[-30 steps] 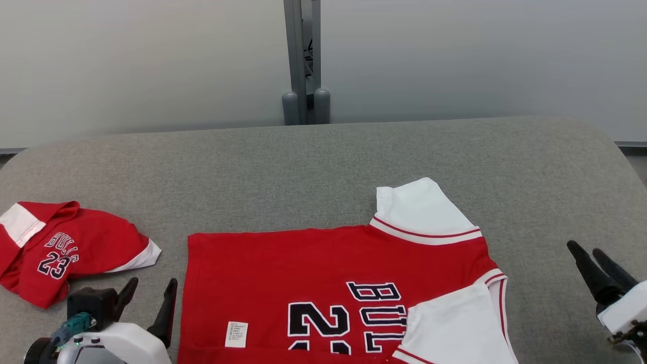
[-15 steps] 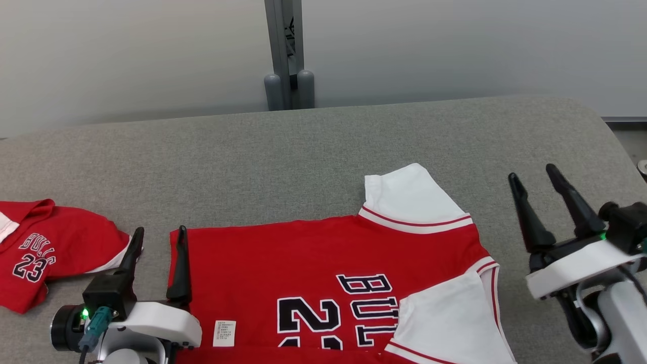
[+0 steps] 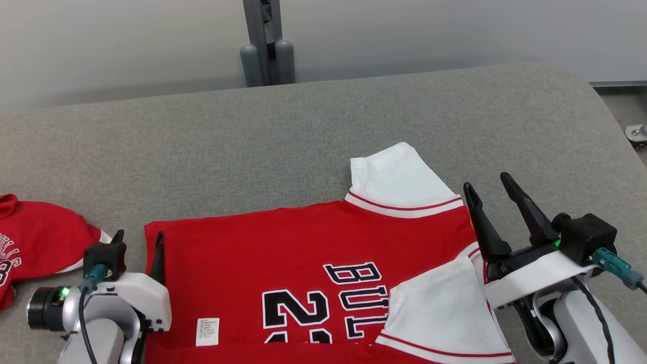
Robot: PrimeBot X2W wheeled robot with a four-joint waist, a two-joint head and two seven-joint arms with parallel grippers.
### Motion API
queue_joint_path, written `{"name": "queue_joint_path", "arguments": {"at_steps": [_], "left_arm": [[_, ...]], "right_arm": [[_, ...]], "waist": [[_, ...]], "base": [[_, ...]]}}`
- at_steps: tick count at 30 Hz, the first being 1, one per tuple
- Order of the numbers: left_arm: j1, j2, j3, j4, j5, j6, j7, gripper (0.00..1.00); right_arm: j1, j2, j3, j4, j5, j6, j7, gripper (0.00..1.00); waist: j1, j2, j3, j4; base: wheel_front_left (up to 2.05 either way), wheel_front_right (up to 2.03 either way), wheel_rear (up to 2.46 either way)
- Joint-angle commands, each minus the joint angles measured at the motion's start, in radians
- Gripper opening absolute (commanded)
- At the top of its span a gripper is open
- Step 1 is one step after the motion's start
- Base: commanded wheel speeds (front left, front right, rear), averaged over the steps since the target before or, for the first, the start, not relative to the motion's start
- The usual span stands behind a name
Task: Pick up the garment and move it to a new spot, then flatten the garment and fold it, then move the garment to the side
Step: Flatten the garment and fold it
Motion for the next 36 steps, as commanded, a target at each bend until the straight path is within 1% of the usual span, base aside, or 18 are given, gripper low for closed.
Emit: {"name": "queue_joint_path", "arguments": {"at_steps": [1,3,7,8,10,16,20,21,22,23,28,31,33,36], "left_arm": [[-0.028,0.016,-0.006,0.019,0.007,-0.012,0.018,1.0],[-0.072,0.027,-0.02,0.056,0.016,-0.024,0.058,1.0],[-0.138,0.042,-0.056,0.132,0.046,-0.028,0.148,1.0],[-0.151,0.045,-0.068,0.147,0.055,-0.036,0.168,1.0],[-0.176,0.048,-0.08,0.171,0.06,-0.04,0.19,1.0],[-0.219,0.05,-0.101,0.213,0.073,-0.052,0.178,1.0],[-0.234,0.042,-0.117,0.239,0.075,-0.075,0.174,1.0],[-0.239,0.038,-0.12,0.245,0.073,-0.078,0.173,0.93],[-0.243,0.035,-0.123,0.251,0.069,-0.086,0.174,0.3],[-0.246,0.034,-0.125,0.256,0.067,-0.09,0.177,0.0],[-0.257,0.027,-0.134,0.269,0.061,-0.102,0.165,0.0],[-0.263,0.017,-0.138,0.266,0.059,-0.098,0.151,0.0],[-0.265,0.007,-0.139,0.26,0.054,-0.098,0.14,0.0],[-0.267,-0.006,-0.148,0.252,0.054,-0.098,0.127,0.0]], "right_arm": [[-0.01,-0.008,0.0,0.003,0.006,0.001,-0.001,1.0],[-0.019,-0.008,-0.003,0.006,0.014,0.001,-0.001,1.0],[-0.034,-0.003,-0.008,0.021,0.028,0.001,-0.001,1.0],[-0.035,-0.001,-0.004,0.026,0.035,0.001,-0.001,1.0],[-0.036,0.003,-0.002,0.033,0.053,0.001,-0.001,1.0],[-0.053,-0.005,0.001,0.042,0.069,0.001,-0.001,1.0],[-0.053,-0.01,0.0,0.046,0.07,0.001,-0.001,1.0],[-0.054,-0.011,-0.001,0.047,0.071,0.001,-0.001,1.0],[-0.055,-0.011,-0.002,0.049,0.071,0.001,-0.001,1.0],[-0.055,-0.011,-0.003,0.051,0.07,0.001,-0.001,1.0],[-0.058,-0.013,-0.008,0.064,0.065,0.001,-0.001,1.0],[-0.062,-0.021,-0.011,0.08,0.064,0.001,-0.001,1.0],[-0.063,-0.026,0.014,0.111,0.097,0.001,-0.001,1.0],[-0.103,-0.072,0.041,0.16,0.147,0.0,-0.001,1.0]], "waist": [[0.0,0.0,0.017,-0.011],[0.0,0.0,0.032,-0.016],[0.0,0.0,0.055,-0.022],[0.0,0.0,0.058,-0.023],[0.0,0.0,0.065,-0.027],[0.0,0.0,0.08,-0.034],[0.0,0.0,0.083,-0.035],[0.0,0.0,0.083,-0.034],[0.0,0.0,0.083,-0.034],[0.0,0.0,0.083,-0.033],[0.0,0.0,0.083,-0.026],[0.0,0.0,0.083,-0.014],[0.0,0.0,0.083,0.0],[0.0,0.0,0.087,0.024]], "base": [[0.0,0.0,0.0],[0.0,0.0,0.0],[0.0,0.0,0.0],[0.0,0.0,0.0],[0.0,0.0,0.0],[0.0,0.0,0.0],[0.0,0.0,0.0],[0.0,0.0,0.0],[0.0,0.0,0.0],[0.0,0.0,0.0],[0.0,0.0,0.0],[0.0,0.0,0.0],[0.0,0.0,0.0],[0.0,0.0,0.0]]}}
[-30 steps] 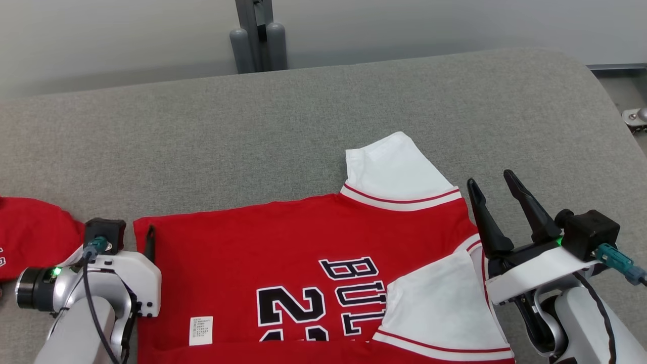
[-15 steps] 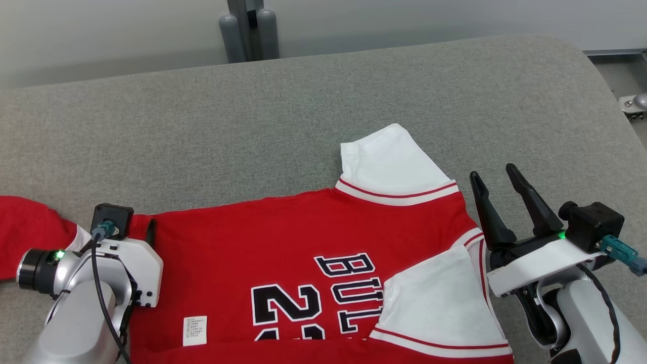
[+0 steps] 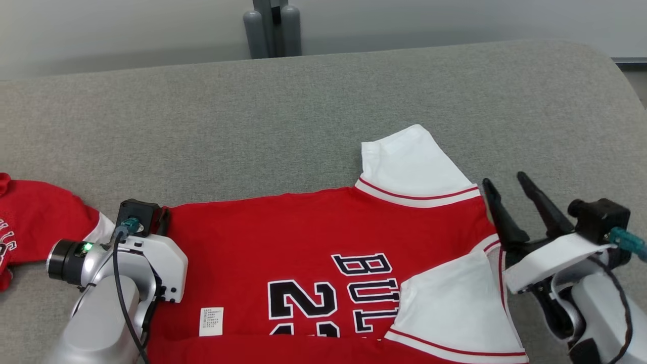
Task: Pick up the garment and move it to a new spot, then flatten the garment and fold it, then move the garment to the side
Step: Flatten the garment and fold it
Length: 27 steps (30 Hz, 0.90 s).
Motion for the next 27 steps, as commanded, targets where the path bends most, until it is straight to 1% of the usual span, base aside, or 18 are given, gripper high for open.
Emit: {"name": "queue_joint_path", "arguments": {"at_steps": [1,4,6,10,13,15,17,22,27], "left_arm": [[-0.02,-0.003,-0.006,-0.006,-0.003,-0.001,-0.007,0.0],[-0.029,-0.022,-0.012,-0.019,-0.003,0.001,-0.023,0.0],[-0.036,-0.033,-0.017,-0.029,-0.002,0.006,-0.039,0.0],[-0.055,-0.061,-0.035,-0.039,0.005,0.004,-0.054,0.0],[-0.072,-0.073,-0.045,-0.038,0.008,-0.004,-0.061,0.0],[-0.084,-0.086,-0.047,-0.04,0.003,-0.006,-0.066,0.0],[-0.092,-0.09,-0.05,-0.039,0.0,-0.006,-0.072,0.0],[-0.112,-0.106,-0.061,-0.028,-0.001,-0.012,-0.08,0.0],[-0.124,-0.112,-0.07,-0.007,-0.004,-0.015,-0.088,0.0]], "right_arm": [[-0.039,-0.037,0.006,0.026,0.013,0.0,-0.001,1.0],[-0.109,-0.07,0.039,0.091,0.041,0.0,0.015,1.0],[-0.165,-0.09,0.063,0.134,0.064,0.0,0.044,1.0],[-0.277,-0.103,0.114,0.212,0.149,0.0,0.118,1.0],[-0.354,-0.103,0.147,0.266,0.235,0.0,0.178,1.0],[-0.4,-0.09,0.144,0.296,0.321,0.0,0.226,1.0],[-0.44,-0.101,0.168,0.325,0.369,0.0,0.271,1.0],[-0.517,-0.119,0.228,0.411,0.428,0.0,0.343,1.0],[-0.563,-0.129,0.299,0.486,0.436,0.0,0.385,1.0]], "waist": [[0.0,0.0,0.006,0.021],[0.0,0.0,0.02,0.052],[0.0,0.0,0.032,0.074],[0.0,0.0,0.06,0.113],[0.0,0.0,0.079,0.141],[0.0,0.0,0.095,0.157],[0.0,0.0,0.107,0.171],[0.0,0.0,0.127,0.197],[0.0,0.0,0.136,0.212]], "base": [[0.0,0.0,0.0],[0.0,0.0,0.0],[0.0,0.0,0.0],[0.0,0.0,0.0],[0.0,0.0,0.0],[0.0,0.0,0.0],[0.0,0.0,0.0],[0.0,0.0,0.0],[0.0,0.0,0.0]]}}
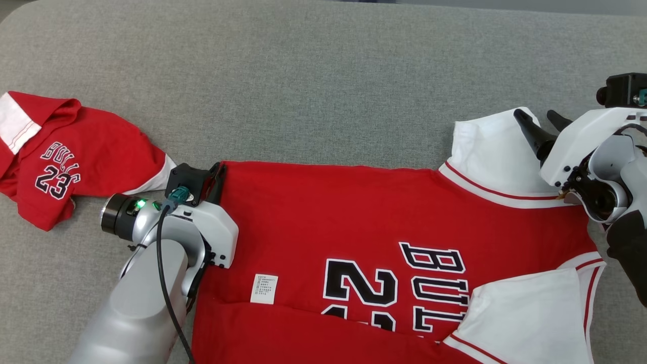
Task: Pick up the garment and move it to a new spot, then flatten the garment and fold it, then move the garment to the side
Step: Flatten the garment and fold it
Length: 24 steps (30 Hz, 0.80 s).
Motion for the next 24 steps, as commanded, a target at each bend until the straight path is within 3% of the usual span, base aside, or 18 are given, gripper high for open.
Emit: {"name": "queue_joint_path", "arguments": {"at_steps": [1,8,23,24], "left_arm": [[-0.017,0.002,-0.002,0.012,-0.005,-0.003,-0.004,0.0],[-0.037,-0.011,-0.008,0.033,-0.016,-0.012,-0.016,0.0],[-0.077,-0.025,-0.015,0.08,-0.036,-0.021,-0.042,0.0],[-0.08,-0.025,-0.015,0.083,-0.037,-0.02,-0.042,0.0]], "right_arm": [[-0.019,-0.01,0.023,0.023,-0.002,0.001,0.009,1.0],[-0.067,-0.009,0.098,0.096,-0.007,0.001,-0.004,1.0],[-0.113,-0.001,0.175,0.122,0.07,0.001,-0.001,1.0],[-0.113,-0.002,0.181,0.119,0.075,0.001,0.001,0.94]], "waist": [[0.0,0.0,0.005,0.004],[0.0,0.0,0.02,0.007],[0.0,0.0,0.045,0.02],[0.0,0.0,0.046,0.021]], "base": [[0.0,0.0,0.0],[0.0,0.0,0.0],[0.0,0.0,0.0],[0.0,0.0,0.0]]}}
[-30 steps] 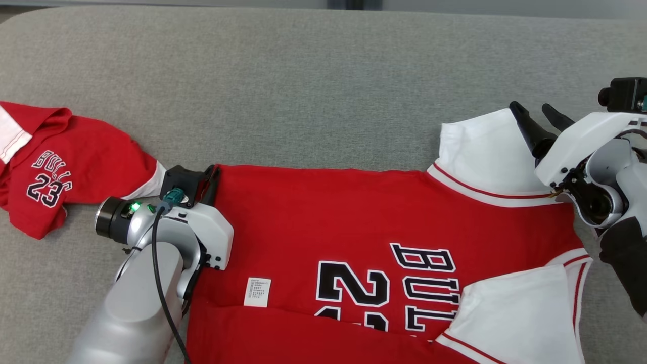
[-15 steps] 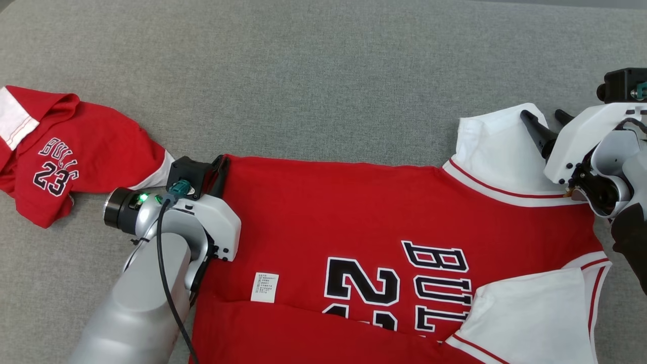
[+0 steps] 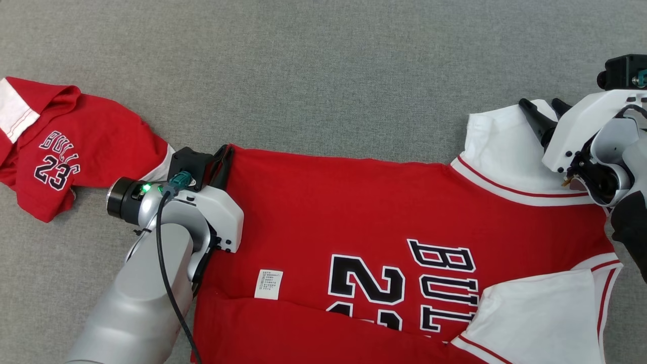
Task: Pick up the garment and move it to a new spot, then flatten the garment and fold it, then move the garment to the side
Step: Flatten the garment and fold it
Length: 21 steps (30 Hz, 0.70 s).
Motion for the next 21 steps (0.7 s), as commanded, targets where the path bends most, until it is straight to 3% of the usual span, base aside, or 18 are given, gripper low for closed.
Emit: {"name": "queue_joint_path", "arguments": {"at_steps": [1,2,4,21], "left_arm": [[-0.01,0.006,0.0,0.015,-0.006,0.002,0.001,0.0],[-0.012,0.007,-0.001,0.018,-0.007,0.002,-0.001,0.0],[-0.016,0.007,-0.002,0.023,-0.01,0.0,-0.005,0.0],[-0.03,0.001,0.005,0.069,-0.04,-0.005,-0.054,0.0]], "right_arm": [[0.003,0.0,0.009,-0.003,0.008,0.001,0.005,0.74],[0.001,-0.003,0.016,-0.005,0.014,0.001,0.008,0.42],[-0.008,-0.009,0.029,-0.011,0.018,0.001,-0.002,0.0],[-0.017,-0.044,0.136,-0.032,0.046,0.001,-0.194,0.0]], "waist": [[0.0,0.0,0.001,0.002],[0.0,0.0,0.002,0.003],[0.0,0.0,0.004,0.006],[0.0,0.0,-0.055,-0.014]], "base": [[0.0,0.0,0.0],[0.0,0.0,0.0],[0.0,0.0,0.0],[0.0,0.0,0.0]]}}
